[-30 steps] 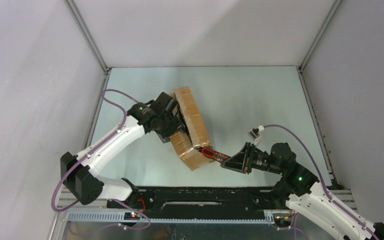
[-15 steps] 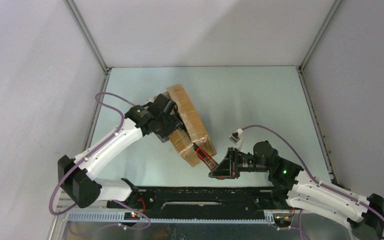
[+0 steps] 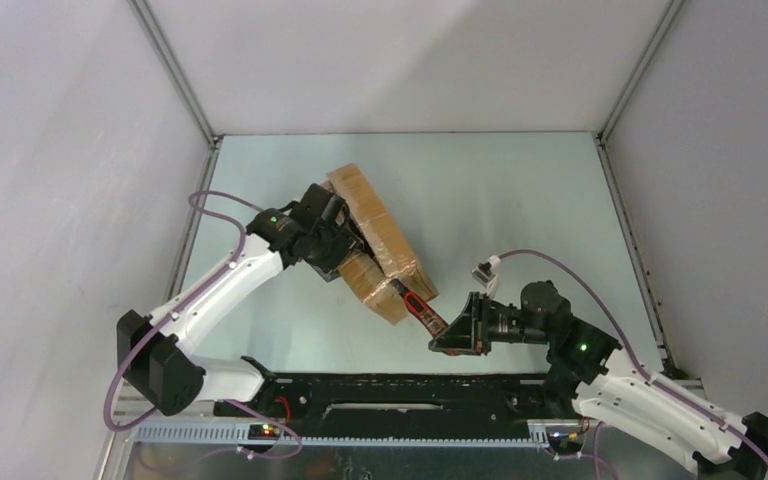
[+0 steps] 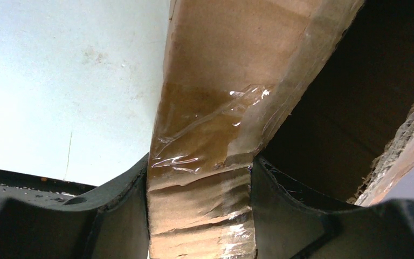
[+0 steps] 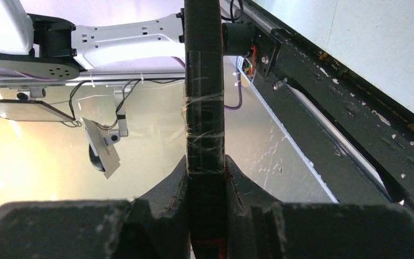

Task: Unpack the express box
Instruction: Cut the express box at the center of the board.

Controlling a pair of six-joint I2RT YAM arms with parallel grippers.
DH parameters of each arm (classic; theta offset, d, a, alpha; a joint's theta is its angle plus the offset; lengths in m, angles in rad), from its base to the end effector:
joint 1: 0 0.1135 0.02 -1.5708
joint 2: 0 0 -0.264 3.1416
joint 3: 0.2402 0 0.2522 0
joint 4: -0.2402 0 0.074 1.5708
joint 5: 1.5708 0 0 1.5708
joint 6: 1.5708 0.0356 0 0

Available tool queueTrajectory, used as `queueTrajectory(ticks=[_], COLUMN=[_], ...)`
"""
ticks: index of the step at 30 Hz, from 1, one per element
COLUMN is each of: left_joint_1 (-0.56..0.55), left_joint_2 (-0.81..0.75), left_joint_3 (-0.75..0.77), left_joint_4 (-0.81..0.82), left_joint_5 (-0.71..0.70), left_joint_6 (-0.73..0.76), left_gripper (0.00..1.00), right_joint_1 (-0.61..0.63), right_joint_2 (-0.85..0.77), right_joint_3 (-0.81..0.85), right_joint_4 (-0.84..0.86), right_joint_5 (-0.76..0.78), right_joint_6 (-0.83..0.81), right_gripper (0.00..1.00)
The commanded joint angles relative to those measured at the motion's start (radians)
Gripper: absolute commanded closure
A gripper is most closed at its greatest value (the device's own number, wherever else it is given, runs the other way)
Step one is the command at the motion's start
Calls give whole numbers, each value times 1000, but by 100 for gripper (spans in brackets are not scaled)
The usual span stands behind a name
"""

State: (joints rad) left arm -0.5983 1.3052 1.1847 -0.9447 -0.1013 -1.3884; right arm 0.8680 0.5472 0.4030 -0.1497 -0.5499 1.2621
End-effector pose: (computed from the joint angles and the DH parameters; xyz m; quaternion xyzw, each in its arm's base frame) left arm 0.2120 -0.1401 0.3026 -0.3838 0.8876 -0.1825 0.1774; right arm 0.0798 0.1230 0.2448 -0.0074 0.7896 0.6074 0.0871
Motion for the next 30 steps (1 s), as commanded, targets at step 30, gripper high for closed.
queueTrajectory(ticks=[30], left_joint_1=[-153], left_joint_2=[-47], left_joint_3=[43], left_joint_4=[76], left_joint_5=[134], left_joint_6=[-53], left_gripper=[100], right_joint_1=[2], right_joint_2=[397], right_joint_3=[20], right_joint_4=[337], right_joint_5=[-70], right_joint_6=[-15], right_gripper=[100])
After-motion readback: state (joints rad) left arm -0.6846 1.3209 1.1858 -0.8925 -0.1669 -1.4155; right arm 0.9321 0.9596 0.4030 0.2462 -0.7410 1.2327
